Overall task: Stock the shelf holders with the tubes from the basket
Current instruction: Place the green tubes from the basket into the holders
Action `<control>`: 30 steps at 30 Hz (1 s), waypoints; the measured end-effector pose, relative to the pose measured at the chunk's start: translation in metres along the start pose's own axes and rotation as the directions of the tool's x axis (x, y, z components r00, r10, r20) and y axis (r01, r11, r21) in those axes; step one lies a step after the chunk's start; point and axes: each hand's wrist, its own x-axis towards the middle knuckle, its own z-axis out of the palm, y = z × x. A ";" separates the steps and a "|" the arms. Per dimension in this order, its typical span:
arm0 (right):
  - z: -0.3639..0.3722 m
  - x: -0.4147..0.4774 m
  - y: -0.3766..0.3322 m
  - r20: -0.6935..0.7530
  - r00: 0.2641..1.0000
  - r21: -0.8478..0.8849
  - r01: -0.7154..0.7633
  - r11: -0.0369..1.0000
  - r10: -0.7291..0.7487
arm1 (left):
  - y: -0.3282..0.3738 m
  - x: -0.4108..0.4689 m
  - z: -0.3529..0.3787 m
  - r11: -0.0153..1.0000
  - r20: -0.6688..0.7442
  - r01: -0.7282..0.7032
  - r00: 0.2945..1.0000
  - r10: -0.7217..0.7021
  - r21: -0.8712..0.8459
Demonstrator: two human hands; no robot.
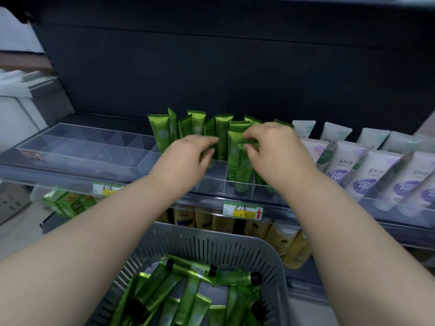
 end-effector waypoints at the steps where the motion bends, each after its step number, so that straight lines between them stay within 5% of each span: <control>1: 0.001 -0.004 -0.003 0.010 1.000 -0.010 0.014 1.000 -0.014 | -0.002 -0.008 -0.001 1.000 0.021 -0.011 1.000 0.010 0.027; 11: 0.035 -0.055 -0.032 0.233 0.964 -0.104 0.157 0.982 -0.129 | -0.013 -0.096 -0.006 0.976 0.148 -0.089 0.987 0.059 0.201; 18: 0.068 -0.099 -0.040 0.491 0.871 -0.122 0.054 0.991 0.013 | -0.036 -0.171 0.018 0.947 0.340 -0.083 0.940 -0.029 0.310; 23: 0.107 -0.134 -0.047 0.637 0.764 -0.116 -0.031 0.993 0.098 | -0.052 -0.213 0.034 0.949 0.451 0.052 0.871 -0.195 0.311; 30: 0.164 -0.190 -0.038 0.840 0.456 -0.235 -0.184 0.955 0.294 | -0.073 -0.237 0.061 0.905 0.683 0.149 0.610 -0.402 0.399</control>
